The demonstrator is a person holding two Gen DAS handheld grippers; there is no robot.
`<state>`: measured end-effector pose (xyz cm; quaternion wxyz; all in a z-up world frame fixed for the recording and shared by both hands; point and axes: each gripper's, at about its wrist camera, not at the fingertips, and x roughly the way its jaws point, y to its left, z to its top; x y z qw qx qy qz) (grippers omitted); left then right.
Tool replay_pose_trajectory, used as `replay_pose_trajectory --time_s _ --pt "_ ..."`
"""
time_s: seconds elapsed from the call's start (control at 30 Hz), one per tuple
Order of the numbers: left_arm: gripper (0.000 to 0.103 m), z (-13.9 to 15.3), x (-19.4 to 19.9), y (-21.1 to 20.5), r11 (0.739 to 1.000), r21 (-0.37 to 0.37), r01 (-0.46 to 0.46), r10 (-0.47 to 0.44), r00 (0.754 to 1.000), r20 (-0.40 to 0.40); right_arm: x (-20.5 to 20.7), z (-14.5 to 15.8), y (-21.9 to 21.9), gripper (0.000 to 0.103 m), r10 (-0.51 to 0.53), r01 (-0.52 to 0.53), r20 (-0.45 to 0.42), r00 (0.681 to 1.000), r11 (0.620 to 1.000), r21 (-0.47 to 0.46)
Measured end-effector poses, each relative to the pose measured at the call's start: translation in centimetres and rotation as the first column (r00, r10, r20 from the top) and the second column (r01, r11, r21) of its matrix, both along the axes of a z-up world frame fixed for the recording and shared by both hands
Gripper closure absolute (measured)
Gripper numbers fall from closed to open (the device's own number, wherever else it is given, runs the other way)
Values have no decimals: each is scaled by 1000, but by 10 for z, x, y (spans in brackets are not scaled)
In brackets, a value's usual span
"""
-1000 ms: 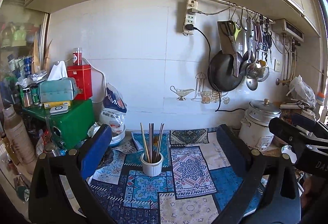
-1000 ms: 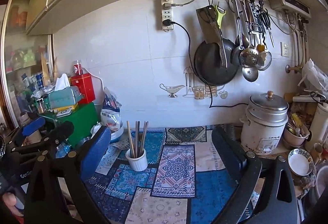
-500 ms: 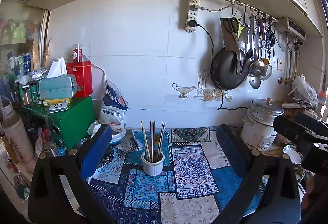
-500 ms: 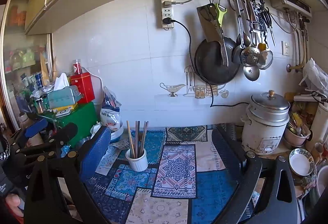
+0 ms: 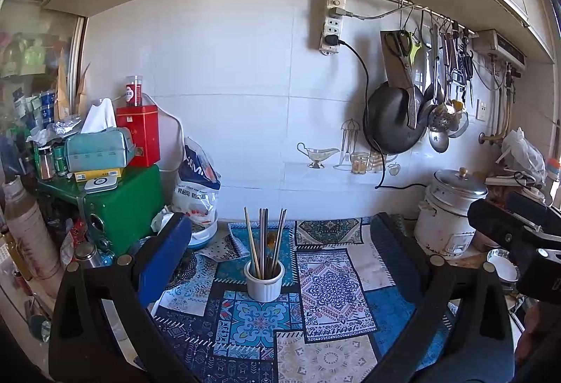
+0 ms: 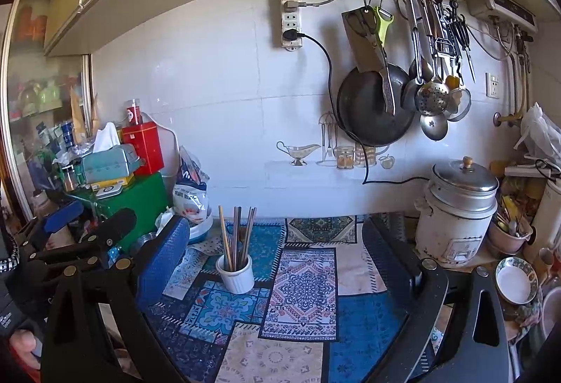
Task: Organize utensils
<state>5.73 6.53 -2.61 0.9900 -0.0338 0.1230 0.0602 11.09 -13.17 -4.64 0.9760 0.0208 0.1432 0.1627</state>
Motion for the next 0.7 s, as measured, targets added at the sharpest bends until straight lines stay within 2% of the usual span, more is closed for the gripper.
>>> replay_pose_trajectory --time_s 0.7 --pt "1 4 0 5 999 -12 30 -30 999 17 2 1 2 5 -7 7 2 1000 1000 -3"
